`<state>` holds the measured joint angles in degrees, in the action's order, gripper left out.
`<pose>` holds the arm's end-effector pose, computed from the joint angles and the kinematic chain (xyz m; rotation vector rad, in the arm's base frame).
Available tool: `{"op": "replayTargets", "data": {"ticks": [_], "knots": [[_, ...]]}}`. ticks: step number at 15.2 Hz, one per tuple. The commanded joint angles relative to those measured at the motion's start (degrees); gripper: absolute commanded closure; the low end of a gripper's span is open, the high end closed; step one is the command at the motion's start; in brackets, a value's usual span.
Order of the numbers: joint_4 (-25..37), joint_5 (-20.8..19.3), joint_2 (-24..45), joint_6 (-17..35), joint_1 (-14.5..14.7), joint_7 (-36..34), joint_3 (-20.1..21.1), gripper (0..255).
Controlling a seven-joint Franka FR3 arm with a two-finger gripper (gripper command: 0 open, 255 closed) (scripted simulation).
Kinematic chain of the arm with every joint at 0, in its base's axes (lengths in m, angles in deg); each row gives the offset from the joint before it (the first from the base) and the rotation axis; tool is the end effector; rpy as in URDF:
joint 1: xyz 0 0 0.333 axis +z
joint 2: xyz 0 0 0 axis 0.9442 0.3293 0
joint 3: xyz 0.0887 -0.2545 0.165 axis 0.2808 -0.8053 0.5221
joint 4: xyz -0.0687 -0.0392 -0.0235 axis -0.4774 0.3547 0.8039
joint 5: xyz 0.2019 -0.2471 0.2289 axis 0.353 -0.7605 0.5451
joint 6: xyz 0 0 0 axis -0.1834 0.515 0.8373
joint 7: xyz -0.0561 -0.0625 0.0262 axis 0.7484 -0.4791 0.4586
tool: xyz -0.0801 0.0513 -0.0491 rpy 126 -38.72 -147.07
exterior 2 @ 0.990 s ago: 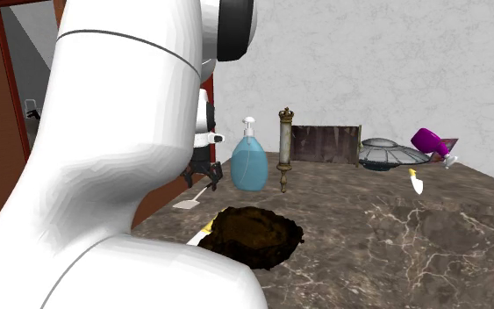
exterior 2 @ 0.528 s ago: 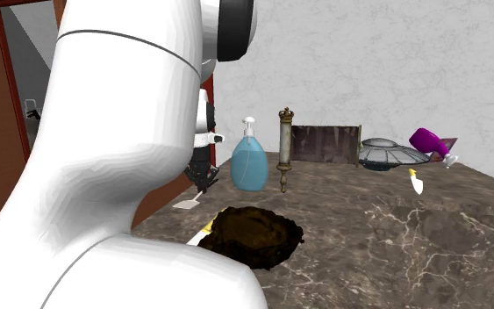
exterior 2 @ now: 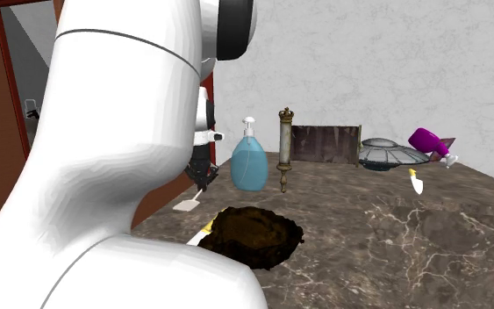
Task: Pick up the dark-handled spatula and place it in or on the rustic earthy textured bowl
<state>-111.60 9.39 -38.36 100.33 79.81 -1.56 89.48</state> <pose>0.5694 0.2823 0.3451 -3.1315 -0.1659 -0.1038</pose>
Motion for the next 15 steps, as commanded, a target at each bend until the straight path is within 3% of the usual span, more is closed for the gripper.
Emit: {"op": "replayTargets", "data": {"ticks": [1, 15], "knots": [[0.3, 0.4, -0.8, -1.1, -0.1, 0.3, 0.2, 255], [5.7, 2.6, -5.0, -10.4, -0.6, 1.9, 1.0, 255]]}}
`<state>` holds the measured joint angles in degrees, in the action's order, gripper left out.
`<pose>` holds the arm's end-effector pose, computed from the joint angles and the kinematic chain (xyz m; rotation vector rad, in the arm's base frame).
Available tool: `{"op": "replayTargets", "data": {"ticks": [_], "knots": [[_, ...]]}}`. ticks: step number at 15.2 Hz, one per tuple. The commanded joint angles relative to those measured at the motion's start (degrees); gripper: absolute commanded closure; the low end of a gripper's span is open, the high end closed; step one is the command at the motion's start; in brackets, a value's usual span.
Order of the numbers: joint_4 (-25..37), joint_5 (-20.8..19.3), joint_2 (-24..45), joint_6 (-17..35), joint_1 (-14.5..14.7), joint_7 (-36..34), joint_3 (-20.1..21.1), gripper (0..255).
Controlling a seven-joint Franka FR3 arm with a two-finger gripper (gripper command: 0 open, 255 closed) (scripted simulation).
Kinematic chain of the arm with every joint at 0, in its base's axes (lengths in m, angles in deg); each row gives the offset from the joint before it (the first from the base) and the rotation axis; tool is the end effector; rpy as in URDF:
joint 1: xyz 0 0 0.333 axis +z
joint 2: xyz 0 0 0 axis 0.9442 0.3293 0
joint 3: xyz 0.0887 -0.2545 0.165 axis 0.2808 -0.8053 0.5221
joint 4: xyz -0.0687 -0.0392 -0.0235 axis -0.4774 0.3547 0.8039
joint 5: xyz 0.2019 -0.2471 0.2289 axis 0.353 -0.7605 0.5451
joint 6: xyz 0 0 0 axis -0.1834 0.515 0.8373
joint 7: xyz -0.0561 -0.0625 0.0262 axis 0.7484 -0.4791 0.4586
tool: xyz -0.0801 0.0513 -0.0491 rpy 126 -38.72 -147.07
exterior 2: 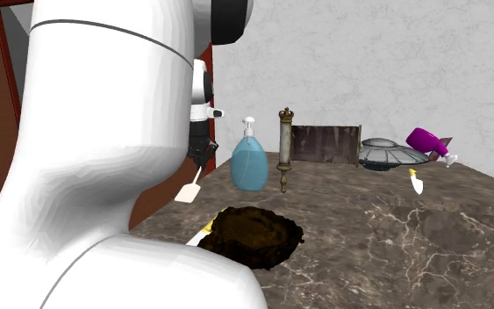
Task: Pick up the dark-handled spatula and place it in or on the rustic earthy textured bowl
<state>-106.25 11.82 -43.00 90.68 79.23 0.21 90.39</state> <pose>0.5697 0.2820 0.4225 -3.1313 -0.1656 -0.1043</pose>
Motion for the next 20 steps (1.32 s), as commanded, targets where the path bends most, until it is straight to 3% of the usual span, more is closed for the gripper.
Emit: {"op": "replayTargets", "data": {"ticks": [1, 16, 20], "knots": [[0.8, 0.3, -0.6, -1.4, -0.1, 0.2, 0.1, 255], [9.5, 1.4, -2.5, -11.9, 0.0, 1.2, 0.5, 255], [-2.4, 5.1, -12.3, -9.0, -2.8, 5.0, -0.2, 255]]}}
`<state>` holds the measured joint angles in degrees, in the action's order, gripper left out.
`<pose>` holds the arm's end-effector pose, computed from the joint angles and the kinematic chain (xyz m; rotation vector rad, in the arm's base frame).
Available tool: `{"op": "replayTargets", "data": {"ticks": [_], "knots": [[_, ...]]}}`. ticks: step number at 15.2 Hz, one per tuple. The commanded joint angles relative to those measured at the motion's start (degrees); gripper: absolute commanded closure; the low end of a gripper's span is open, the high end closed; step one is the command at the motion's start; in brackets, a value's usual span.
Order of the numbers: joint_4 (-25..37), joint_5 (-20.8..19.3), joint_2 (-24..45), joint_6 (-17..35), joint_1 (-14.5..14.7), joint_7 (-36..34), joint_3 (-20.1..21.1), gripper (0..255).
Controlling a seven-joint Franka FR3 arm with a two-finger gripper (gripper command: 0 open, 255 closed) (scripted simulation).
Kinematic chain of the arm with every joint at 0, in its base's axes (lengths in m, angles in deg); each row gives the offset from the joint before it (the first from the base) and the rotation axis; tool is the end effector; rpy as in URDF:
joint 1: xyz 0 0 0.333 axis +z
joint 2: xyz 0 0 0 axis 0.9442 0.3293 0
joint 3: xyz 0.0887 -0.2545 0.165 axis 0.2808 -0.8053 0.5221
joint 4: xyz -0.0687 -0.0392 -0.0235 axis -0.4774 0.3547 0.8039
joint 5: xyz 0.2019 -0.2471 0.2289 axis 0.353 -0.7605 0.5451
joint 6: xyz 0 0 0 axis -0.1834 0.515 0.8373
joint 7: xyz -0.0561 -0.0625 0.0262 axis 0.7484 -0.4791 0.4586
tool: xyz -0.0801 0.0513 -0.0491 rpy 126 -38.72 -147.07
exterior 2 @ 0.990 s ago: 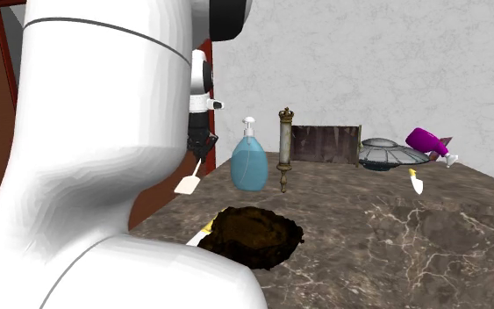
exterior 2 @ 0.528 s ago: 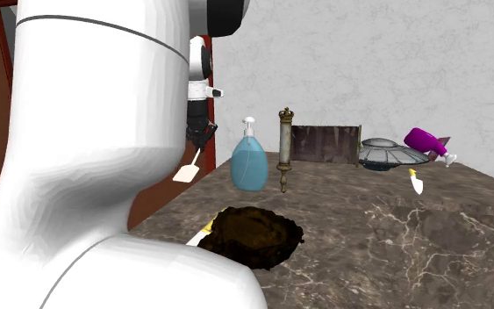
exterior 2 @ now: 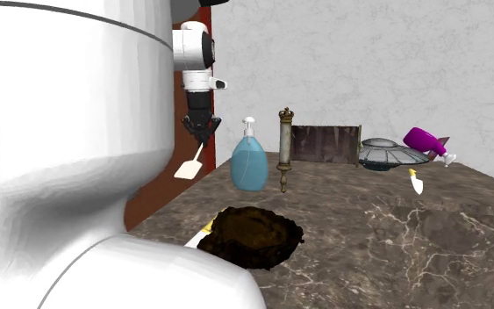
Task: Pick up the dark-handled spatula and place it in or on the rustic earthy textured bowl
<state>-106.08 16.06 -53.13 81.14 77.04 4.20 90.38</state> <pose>0.5400 0.2532 0.5117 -3.1317 -0.1659 -0.1043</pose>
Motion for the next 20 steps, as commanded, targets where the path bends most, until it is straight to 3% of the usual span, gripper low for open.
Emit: {"op": "replayTargets", "data": {"ticks": [1, 11, 20], "knots": [[-5.2, 1.7, -4.5, 1.1, -1.1, 2.1, -0.6, 255], [-27.3, 7.8, -26.4, 1.9, -3.4, 12.9, -6.4, 255], [-41.4, 7.3, -44.8, -2.7, -4.7, 21.8, -13.9, 255]]}}
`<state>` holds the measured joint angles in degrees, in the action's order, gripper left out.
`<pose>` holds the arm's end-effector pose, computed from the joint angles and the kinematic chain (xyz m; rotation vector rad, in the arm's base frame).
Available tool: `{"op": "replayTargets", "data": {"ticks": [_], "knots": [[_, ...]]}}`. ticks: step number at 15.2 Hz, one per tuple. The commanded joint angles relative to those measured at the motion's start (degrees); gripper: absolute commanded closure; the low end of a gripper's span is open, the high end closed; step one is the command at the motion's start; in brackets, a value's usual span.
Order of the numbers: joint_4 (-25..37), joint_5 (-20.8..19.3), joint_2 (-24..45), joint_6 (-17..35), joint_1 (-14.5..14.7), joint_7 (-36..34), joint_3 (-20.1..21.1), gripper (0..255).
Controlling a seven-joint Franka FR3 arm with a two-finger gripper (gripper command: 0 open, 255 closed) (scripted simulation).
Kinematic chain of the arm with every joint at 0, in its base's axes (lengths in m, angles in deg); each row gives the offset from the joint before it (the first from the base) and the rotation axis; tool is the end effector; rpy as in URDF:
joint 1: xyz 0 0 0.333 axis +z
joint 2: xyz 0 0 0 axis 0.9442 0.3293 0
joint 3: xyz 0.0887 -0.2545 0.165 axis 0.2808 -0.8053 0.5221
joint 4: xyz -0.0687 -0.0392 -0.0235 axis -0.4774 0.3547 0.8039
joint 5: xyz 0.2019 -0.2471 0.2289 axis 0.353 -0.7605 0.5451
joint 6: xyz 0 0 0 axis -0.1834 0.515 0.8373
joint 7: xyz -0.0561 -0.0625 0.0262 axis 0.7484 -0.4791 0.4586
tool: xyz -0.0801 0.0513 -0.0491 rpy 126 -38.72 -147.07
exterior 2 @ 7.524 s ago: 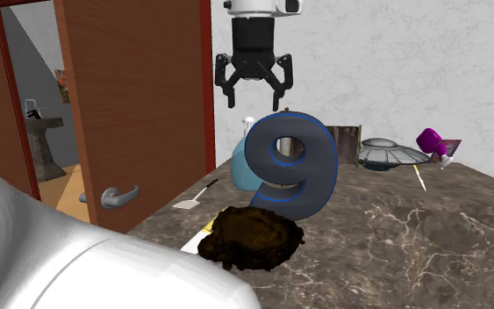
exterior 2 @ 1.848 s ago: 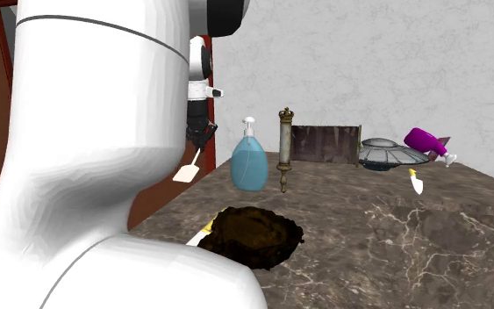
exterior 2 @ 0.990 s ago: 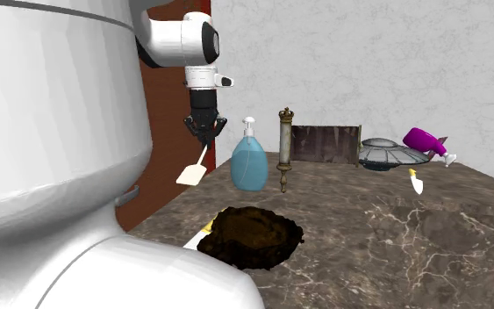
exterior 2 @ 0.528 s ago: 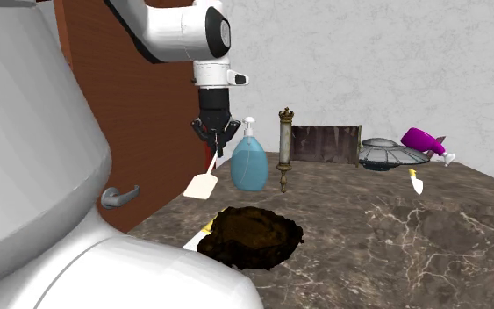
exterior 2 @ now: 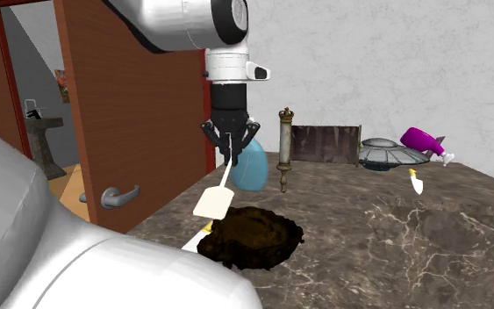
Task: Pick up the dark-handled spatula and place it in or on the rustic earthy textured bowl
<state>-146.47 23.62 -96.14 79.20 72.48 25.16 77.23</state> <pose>0.3557 0.0631 0.5195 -3.1319 -0.1646 -0.1031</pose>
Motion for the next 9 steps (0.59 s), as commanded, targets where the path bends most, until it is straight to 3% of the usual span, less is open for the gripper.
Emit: {"op": "replayTargets", "data": {"ticks": [1, 5, 9], "knots": [[-2.3, -0.6, -3.8, -1.6, -0.4, 1.8, -1.6, 255], [-7.1, -3.1, -12.6, -5.6, -2.2, 6.2, -5.9, 255], [-10.3, -3.1, -12.8, -2.6, -2.1, 6.2, -5.9, 255]]}}
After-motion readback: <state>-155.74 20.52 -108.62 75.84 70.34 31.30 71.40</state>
